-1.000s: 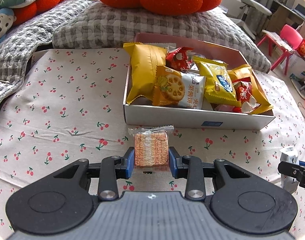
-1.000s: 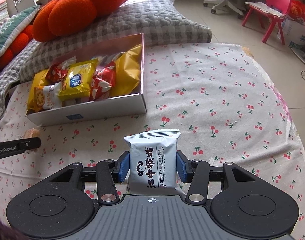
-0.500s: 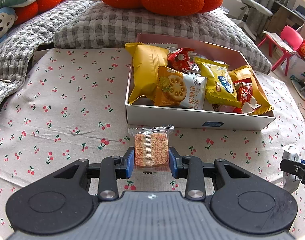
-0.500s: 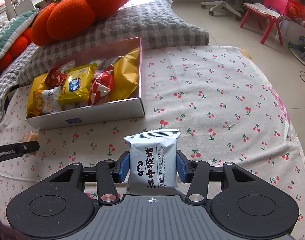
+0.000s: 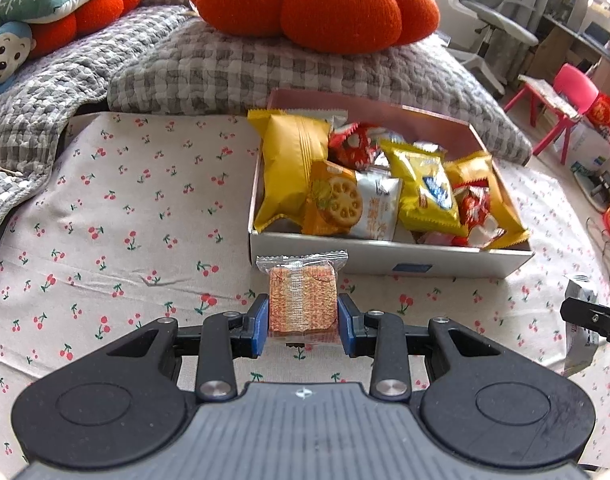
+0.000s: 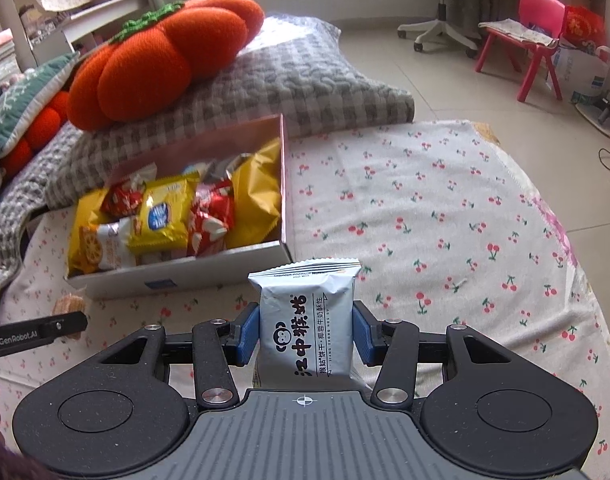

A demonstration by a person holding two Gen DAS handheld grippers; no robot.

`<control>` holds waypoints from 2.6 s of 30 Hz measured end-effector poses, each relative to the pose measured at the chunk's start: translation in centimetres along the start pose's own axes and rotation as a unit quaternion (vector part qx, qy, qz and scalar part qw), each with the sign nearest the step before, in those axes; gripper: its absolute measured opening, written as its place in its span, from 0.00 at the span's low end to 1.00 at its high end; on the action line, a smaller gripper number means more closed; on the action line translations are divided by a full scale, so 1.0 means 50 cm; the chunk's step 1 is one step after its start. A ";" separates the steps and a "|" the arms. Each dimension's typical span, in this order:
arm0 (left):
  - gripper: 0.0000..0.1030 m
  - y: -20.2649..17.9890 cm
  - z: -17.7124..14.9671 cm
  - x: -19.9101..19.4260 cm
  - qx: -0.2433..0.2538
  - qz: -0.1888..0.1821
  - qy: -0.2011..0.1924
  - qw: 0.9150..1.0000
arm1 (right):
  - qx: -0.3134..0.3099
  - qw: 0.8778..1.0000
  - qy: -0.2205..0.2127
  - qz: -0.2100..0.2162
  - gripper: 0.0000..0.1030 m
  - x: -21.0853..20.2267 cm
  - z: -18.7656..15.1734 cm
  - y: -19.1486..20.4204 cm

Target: Organize snacks

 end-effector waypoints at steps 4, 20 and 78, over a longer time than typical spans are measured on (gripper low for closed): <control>0.31 0.009 0.016 -0.013 -0.015 -0.010 -0.010 1.000 | 0.007 1.000 -0.019 0.008 0.46 -0.013 0.023 0.002; 0.31 -0.040 0.156 -0.012 -0.011 -0.048 -0.106 0.993 | 0.058 0.993 -0.047 0.091 0.46 0.065 0.146 0.097; 0.99 0.019 -0.132 -0.142 0.033 0.083 -0.066 0.994 | -0.048 0.998 -0.007 -0.034 0.98 -0.109 -0.178 0.101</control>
Point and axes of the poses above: each gripper's, at about its wrist camera, not at the fingertips, and x roughly the way its jaws point, y to its left, z to its top, the point moved 10 cm from there along x, roughly the way its jaws point, and after that the axes turned 4 degrees about y, right-handed, at the moved point
